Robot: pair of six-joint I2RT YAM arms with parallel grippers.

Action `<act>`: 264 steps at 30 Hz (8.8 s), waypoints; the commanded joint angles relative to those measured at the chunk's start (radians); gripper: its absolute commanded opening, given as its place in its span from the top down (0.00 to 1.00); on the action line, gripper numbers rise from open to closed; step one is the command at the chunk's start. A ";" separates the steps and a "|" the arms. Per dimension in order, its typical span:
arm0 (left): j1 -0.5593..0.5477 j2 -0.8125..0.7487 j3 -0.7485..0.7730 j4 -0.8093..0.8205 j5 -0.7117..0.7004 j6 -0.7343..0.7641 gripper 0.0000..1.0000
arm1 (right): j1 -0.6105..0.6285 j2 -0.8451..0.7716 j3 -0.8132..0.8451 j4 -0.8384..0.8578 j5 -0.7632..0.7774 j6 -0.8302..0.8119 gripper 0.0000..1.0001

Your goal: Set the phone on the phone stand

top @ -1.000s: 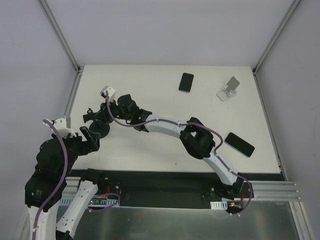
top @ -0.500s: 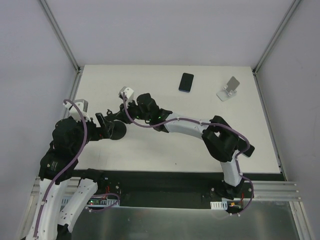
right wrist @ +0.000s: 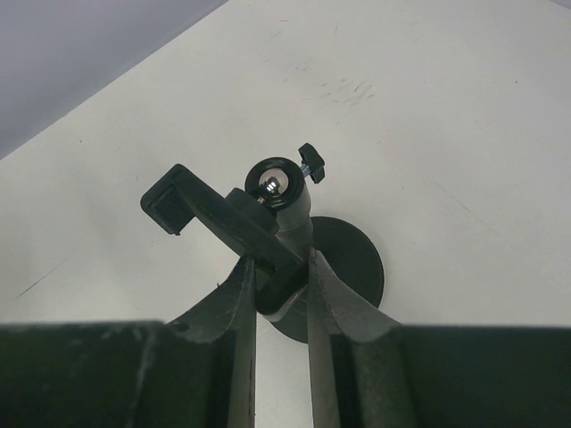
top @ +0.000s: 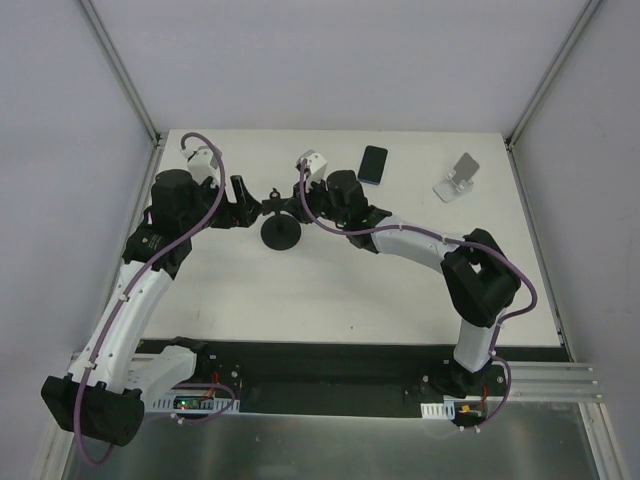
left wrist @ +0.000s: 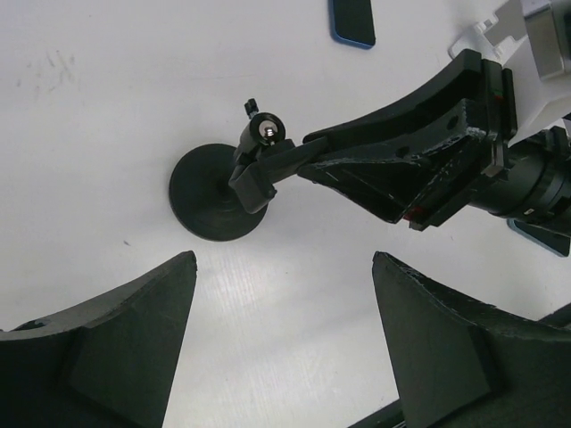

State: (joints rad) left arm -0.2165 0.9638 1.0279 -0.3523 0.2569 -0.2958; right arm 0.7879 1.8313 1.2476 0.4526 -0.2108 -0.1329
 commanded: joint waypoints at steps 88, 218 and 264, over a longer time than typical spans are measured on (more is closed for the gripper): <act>0.012 0.003 -0.140 0.144 0.182 0.110 0.22 | -0.432 0.845 1.357 -1.187 0.455 0.372 0.04; 0.039 0.070 -0.157 0.191 0.304 0.032 0.19 | -0.581 0.684 1.185 -1.129 0.054 -0.143 0.04; 0.039 0.078 -0.158 0.210 0.354 0.000 0.18 | -0.521 0.824 1.351 -1.304 0.286 -0.079 0.13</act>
State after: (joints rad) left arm -0.1879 1.0416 0.8677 -0.1856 0.5732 -0.2829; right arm 0.2619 2.6461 2.5488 -0.8204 0.0566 -0.2039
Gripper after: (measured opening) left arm 0.814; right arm 0.866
